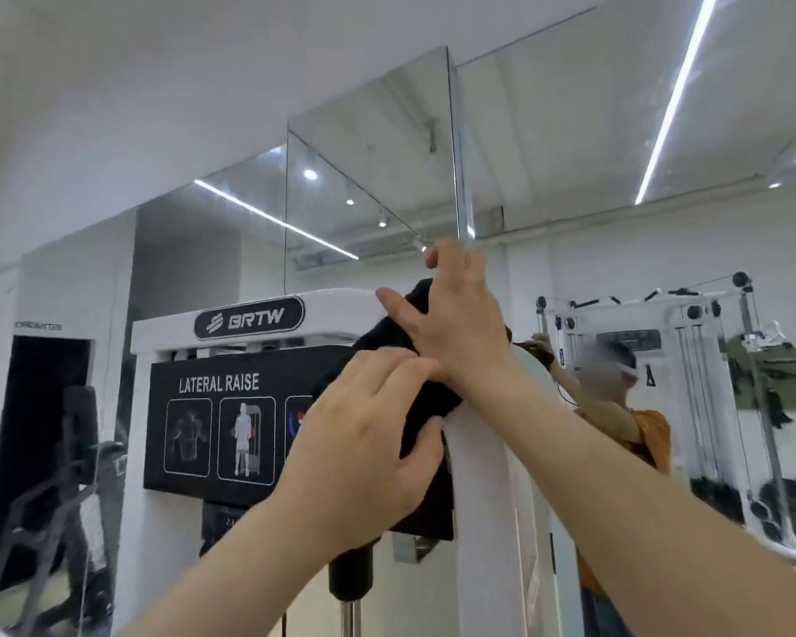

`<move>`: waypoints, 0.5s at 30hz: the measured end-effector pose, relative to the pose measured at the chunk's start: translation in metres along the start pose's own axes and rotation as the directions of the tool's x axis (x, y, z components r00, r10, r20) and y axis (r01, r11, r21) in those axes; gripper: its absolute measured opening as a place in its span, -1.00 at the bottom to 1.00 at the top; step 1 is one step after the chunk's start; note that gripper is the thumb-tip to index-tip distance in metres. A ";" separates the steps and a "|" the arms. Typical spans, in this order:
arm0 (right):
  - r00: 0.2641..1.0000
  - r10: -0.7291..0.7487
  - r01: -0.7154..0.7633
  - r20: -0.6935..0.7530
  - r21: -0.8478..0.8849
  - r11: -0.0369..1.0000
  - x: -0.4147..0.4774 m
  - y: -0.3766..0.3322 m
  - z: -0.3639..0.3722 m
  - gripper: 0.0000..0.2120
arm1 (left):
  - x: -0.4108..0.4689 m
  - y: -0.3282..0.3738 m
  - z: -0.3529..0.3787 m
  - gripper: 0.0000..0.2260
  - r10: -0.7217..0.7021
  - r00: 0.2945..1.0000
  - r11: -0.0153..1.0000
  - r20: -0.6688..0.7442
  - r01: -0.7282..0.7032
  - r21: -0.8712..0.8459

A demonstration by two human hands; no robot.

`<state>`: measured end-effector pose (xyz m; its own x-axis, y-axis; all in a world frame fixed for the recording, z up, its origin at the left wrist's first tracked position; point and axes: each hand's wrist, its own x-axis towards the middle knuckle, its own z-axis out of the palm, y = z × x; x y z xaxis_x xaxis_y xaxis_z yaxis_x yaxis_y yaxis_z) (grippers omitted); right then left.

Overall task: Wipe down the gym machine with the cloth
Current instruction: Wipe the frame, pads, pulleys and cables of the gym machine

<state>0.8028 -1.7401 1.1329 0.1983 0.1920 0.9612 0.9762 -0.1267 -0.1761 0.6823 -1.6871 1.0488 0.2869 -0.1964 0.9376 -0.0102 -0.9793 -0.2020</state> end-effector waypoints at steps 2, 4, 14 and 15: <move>1.000 -0.006 0.005 -0.010 -0.057 0.998 -0.021 0.005 -0.004 -0.53 | -0.004 -0.003 0.001 -0.78 -0.048 0.995 0.994 0.087 0.056 -0.093; 0.995 -0.086 0.094 0.046 -0.214 0.972 -0.063 0.017 -0.008 -0.39 | -0.017 -0.006 0.004 -0.82 -0.020 0.990 0.994 0.140 0.035 -0.106; 0.860 -0.080 0.270 0.505 -0.316 0.909 0.015 -0.011 0.000 -0.39 | 0.028 -0.082 0.003 -0.51 -0.037 0.997 0.983 0.071 0.024 0.182; 0.832 -0.100 0.303 0.546 -0.294 0.907 0.029 -0.018 0.008 -0.46 | 0.028 -0.097 -0.001 -0.48 -0.037 0.995 0.971 0.094 0.013 0.238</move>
<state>0.7917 -1.7250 1.1620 0.1149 0.7039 0.7009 0.9191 -0.3431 0.1939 0.6907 -1.5982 1.0952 0.3758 -0.1548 0.9137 0.2216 -0.9423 -0.2508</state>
